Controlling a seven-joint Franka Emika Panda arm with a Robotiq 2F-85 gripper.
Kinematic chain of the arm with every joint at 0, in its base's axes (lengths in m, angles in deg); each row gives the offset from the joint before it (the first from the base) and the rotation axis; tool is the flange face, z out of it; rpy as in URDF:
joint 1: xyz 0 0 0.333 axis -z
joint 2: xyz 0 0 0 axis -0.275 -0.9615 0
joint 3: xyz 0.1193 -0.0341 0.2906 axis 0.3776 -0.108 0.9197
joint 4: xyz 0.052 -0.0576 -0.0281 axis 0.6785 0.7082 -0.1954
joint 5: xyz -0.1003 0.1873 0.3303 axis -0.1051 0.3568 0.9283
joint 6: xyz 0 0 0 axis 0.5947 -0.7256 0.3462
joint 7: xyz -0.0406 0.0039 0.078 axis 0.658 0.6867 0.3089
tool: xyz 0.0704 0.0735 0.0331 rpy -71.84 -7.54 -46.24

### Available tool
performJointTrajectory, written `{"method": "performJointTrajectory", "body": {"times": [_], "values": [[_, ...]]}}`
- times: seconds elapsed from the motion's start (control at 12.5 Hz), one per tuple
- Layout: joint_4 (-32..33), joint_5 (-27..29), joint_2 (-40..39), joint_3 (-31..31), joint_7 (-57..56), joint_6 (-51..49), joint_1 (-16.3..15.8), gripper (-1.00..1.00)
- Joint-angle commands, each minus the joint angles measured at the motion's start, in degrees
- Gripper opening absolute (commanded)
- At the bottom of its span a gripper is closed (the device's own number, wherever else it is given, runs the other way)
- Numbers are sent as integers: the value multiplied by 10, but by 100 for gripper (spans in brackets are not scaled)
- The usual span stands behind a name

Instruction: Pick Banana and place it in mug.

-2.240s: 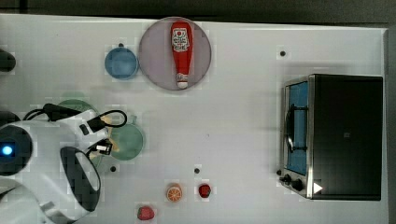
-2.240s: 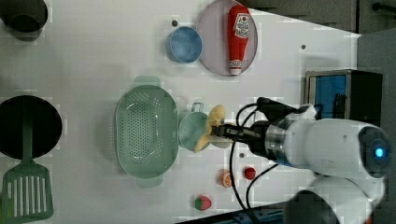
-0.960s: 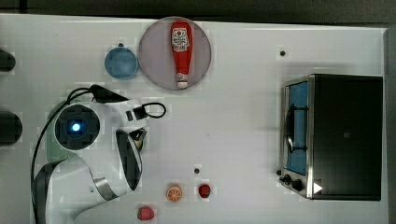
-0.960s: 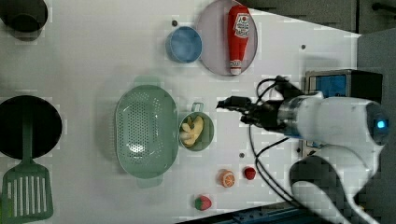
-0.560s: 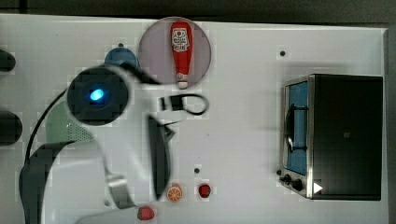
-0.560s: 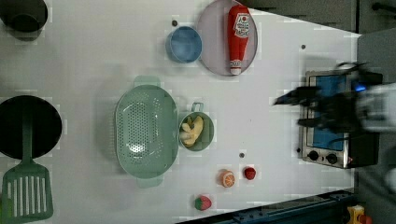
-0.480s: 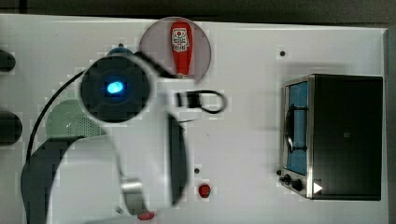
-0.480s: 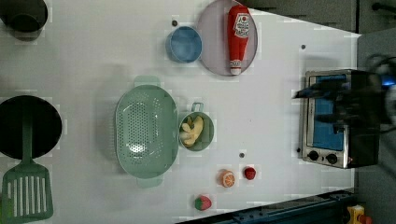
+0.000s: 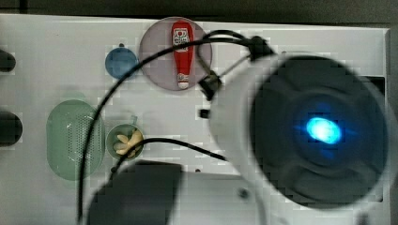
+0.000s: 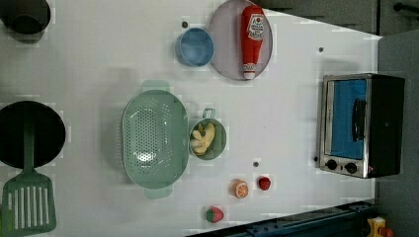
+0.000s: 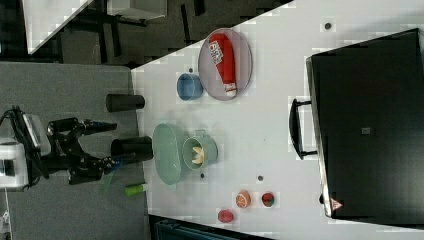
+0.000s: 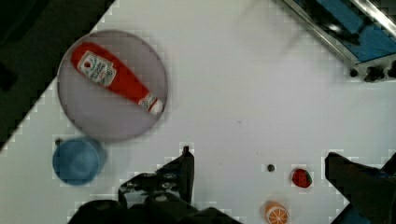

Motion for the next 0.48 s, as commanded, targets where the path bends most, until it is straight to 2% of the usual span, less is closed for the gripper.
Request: {"method": "performJointTrajectory", "body": {"times": [0.08, 0.48], "values": [[16, 1, -14, -1, 18, 3, -5, 100], [19, 1, -22, -1, 18, 11, -5, 100]]}}
